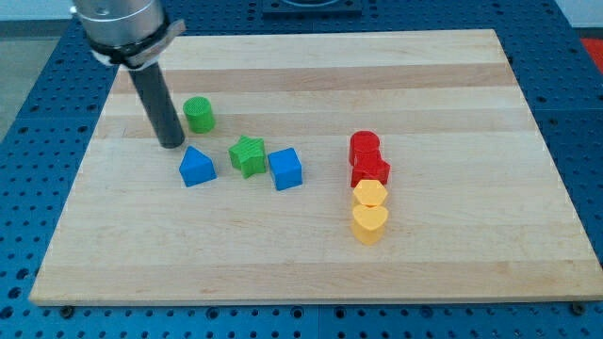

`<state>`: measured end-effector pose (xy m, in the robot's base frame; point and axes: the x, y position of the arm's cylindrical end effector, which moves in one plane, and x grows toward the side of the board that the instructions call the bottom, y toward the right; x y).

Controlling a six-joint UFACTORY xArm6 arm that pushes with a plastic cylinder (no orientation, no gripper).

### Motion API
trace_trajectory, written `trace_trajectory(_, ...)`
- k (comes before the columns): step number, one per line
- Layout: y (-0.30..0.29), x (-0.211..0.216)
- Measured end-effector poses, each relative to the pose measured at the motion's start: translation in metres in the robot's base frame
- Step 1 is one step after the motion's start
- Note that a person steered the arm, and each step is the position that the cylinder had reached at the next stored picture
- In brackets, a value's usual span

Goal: Push the green circle into green star

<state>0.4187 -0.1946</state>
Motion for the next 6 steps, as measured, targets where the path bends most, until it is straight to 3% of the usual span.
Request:
trace_trajectory(2,0.053,0.038)
trace_trajectory(4,0.070,0.036)
trace_trajectory(6,-0.030,0.019)
